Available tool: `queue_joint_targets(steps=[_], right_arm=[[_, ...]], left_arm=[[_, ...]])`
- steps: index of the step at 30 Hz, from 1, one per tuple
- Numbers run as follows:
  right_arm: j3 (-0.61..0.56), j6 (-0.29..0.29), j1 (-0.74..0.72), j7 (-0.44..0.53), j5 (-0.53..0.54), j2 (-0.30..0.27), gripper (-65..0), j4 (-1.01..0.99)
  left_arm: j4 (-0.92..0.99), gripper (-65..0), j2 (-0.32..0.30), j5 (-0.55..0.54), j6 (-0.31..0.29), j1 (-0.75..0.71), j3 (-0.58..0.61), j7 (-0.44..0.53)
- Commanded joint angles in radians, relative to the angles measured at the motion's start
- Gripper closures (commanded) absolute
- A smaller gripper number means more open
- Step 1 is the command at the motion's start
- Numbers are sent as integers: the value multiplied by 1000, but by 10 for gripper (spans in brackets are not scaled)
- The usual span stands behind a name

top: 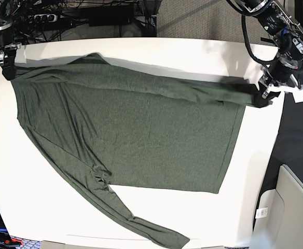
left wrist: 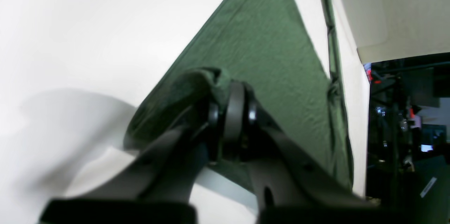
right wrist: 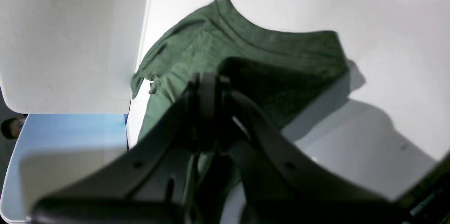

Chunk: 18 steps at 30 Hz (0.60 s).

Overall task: Fold the T-shirt properly
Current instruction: 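Grasp both shoulder corners and lift the shirt edge up, then drag the lifted shoulder edge toward the robot and lower it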

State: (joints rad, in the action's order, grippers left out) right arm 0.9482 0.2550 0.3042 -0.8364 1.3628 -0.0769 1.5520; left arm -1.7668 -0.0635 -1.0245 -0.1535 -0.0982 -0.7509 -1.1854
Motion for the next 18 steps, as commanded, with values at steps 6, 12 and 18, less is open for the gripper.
queue_joint_targets(steps=[6,12,18], right_arm=[[10,10,-33,33,8,-8,-5,-41],[10,11,-69,58,8,-8,-5,-98],[10,62,-102,65,8,-8,-5,-152]], left_arm=[[87,-2,-11,-21,-4,53,0,5],[106,-2,-11,-21,-5,81,0,14],[106,-2,-11,-21,-5,117,0,14]])
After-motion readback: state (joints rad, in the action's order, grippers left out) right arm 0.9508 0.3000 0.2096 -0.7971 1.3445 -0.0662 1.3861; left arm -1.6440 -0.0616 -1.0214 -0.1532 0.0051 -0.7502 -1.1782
